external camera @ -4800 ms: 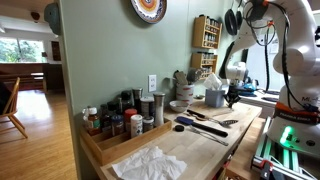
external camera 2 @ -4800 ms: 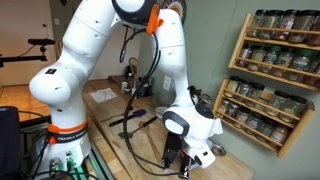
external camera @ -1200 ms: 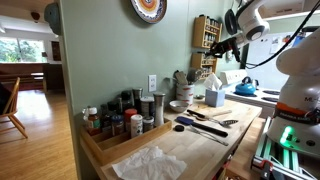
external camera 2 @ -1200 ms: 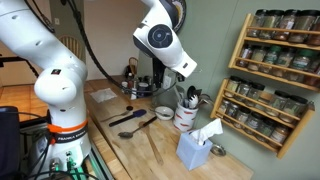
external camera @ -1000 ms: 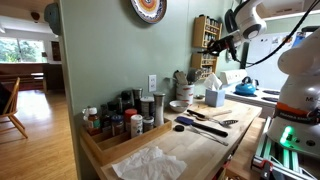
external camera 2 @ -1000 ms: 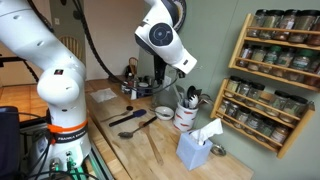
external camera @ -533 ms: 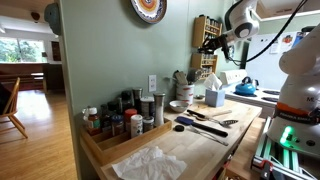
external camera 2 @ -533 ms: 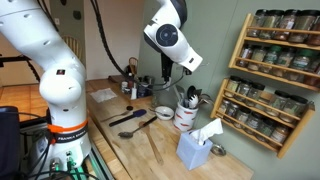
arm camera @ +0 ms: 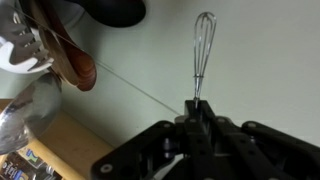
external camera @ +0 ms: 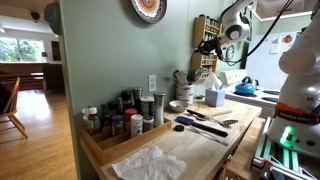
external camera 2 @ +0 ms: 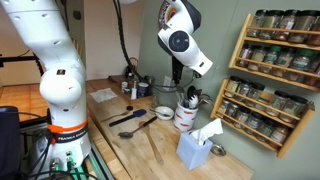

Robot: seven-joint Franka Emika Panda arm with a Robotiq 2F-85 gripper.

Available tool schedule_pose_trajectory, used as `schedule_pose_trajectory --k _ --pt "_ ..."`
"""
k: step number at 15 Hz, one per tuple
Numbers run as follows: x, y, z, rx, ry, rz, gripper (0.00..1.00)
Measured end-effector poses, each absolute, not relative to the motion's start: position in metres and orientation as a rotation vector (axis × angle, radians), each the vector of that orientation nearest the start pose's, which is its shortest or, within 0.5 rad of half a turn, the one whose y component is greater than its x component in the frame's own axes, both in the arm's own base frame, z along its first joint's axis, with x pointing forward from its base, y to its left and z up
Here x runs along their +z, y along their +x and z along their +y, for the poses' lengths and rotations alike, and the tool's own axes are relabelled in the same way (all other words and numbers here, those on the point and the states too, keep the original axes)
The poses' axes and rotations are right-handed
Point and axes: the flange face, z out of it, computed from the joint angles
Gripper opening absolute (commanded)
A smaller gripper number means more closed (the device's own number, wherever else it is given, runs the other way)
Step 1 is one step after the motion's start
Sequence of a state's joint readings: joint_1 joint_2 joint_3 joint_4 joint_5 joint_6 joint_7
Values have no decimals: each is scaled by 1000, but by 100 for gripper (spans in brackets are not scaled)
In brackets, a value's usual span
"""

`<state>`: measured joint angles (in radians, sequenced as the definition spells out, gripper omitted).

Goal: Hang the whisk on the hook on the spice rack

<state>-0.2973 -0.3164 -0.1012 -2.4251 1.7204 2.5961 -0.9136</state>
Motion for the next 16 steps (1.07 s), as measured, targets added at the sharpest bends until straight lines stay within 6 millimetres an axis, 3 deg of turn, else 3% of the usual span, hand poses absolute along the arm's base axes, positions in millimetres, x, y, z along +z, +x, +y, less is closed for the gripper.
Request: schedule_pose_trajectory --k 8,16 --pt "450 463 -229 -1205 -1930 988 2" --pt "438 479 -241 -1205 -1943 1030 2"
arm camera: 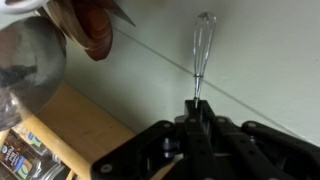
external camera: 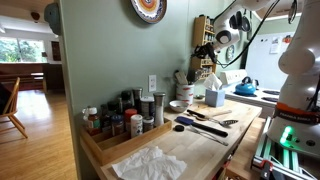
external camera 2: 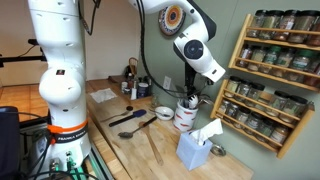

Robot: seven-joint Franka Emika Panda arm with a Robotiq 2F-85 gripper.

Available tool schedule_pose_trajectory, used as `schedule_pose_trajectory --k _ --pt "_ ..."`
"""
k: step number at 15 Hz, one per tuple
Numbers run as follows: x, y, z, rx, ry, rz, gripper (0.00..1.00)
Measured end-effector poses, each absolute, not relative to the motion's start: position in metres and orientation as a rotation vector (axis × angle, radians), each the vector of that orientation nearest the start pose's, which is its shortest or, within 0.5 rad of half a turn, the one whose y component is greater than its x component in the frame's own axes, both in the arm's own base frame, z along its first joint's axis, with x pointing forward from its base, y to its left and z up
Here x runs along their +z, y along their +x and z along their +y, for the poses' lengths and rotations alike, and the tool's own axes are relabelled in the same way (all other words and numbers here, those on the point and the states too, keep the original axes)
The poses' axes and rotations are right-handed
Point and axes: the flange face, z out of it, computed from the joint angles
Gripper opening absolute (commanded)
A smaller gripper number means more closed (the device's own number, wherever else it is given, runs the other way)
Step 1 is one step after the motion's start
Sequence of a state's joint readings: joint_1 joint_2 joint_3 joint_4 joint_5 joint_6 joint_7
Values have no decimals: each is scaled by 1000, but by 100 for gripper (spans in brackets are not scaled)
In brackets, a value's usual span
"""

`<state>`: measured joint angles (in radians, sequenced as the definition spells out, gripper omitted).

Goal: Hang the whisk on the hook on the spice rack

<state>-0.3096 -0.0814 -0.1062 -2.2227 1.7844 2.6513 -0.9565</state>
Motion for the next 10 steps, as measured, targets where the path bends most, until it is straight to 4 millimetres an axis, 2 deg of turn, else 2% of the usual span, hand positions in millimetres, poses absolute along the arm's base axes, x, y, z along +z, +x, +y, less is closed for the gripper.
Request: schedule_pose_trajectory --k 10 --pt "444 483 -247 -1236 -1934 1058 2"
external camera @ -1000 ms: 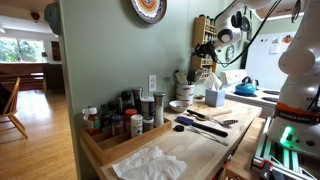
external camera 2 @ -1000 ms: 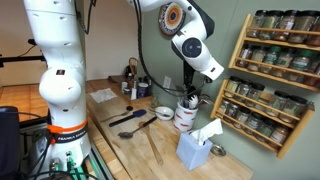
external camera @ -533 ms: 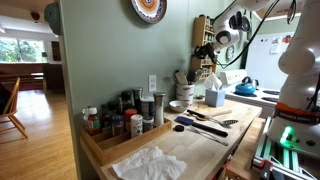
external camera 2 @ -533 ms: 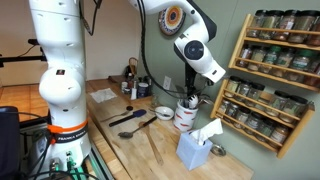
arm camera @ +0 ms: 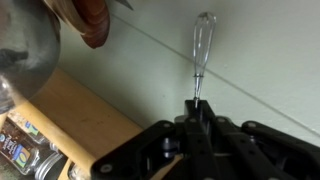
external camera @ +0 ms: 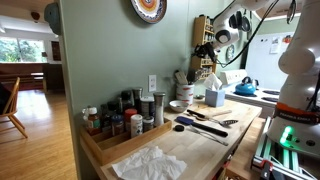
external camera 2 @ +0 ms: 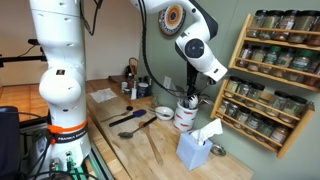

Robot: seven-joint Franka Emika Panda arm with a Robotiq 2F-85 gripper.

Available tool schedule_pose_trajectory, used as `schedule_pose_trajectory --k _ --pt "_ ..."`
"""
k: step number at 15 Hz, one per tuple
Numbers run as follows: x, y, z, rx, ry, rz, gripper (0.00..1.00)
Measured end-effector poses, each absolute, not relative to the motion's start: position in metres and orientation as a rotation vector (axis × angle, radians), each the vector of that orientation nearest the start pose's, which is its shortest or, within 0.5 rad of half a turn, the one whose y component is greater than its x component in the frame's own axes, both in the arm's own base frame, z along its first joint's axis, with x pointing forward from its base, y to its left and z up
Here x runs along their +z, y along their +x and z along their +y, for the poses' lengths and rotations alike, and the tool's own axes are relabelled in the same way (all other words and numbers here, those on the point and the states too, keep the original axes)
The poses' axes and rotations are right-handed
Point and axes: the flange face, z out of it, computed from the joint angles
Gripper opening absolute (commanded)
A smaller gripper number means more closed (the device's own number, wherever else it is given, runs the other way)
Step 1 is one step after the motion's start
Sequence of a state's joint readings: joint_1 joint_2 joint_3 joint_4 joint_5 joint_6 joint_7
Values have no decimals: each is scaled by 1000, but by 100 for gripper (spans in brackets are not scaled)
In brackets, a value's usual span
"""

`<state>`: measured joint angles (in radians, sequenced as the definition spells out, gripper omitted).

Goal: Hang the whisk on the hook on the spice rack

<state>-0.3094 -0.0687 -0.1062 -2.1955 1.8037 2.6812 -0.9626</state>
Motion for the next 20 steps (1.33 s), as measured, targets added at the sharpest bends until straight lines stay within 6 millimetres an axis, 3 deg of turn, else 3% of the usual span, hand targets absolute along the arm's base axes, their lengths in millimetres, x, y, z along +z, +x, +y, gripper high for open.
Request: schedule_pose_trajectory --k 20 --pt "438 481 -243 -1253 -1983 1015 2"
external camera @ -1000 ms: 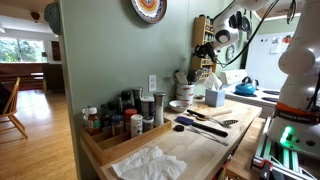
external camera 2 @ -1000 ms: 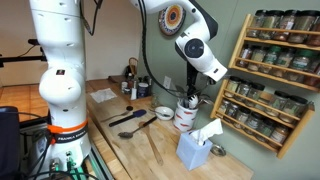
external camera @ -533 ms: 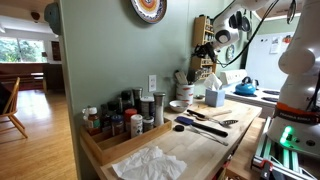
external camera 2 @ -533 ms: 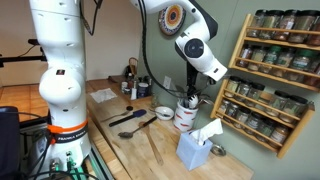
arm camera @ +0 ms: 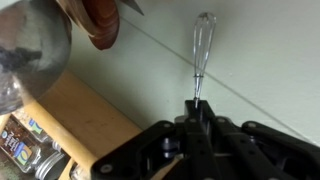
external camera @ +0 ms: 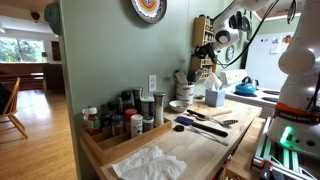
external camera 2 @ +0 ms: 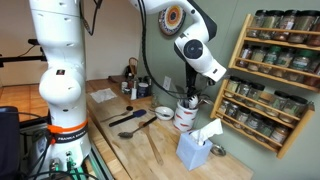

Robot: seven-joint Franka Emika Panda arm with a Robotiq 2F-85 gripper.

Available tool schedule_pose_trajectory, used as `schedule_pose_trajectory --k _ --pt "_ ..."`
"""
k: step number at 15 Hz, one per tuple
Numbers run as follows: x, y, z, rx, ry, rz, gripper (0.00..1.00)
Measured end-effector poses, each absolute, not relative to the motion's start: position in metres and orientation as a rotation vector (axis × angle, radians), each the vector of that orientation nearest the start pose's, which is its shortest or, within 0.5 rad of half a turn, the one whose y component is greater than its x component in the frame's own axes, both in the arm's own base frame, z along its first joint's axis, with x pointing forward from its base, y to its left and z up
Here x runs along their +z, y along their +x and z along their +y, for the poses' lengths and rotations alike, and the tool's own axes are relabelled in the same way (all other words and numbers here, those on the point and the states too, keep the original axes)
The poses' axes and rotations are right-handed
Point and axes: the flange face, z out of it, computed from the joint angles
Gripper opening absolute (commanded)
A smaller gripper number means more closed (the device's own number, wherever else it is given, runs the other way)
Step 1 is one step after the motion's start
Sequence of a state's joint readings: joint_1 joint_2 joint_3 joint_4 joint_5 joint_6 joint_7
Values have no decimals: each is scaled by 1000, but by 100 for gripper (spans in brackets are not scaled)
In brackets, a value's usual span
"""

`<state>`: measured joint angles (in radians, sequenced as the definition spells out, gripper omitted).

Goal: Hang the whisk on the hook on the spice rack

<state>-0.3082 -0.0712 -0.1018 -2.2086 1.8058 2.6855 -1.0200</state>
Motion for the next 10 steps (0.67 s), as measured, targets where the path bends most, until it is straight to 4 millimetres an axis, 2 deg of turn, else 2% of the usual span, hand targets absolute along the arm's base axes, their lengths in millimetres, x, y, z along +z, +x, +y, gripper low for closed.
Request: schedule_pose_trajectory --k 10 --pt "434 474 -239 -1260 -2015 985 2"
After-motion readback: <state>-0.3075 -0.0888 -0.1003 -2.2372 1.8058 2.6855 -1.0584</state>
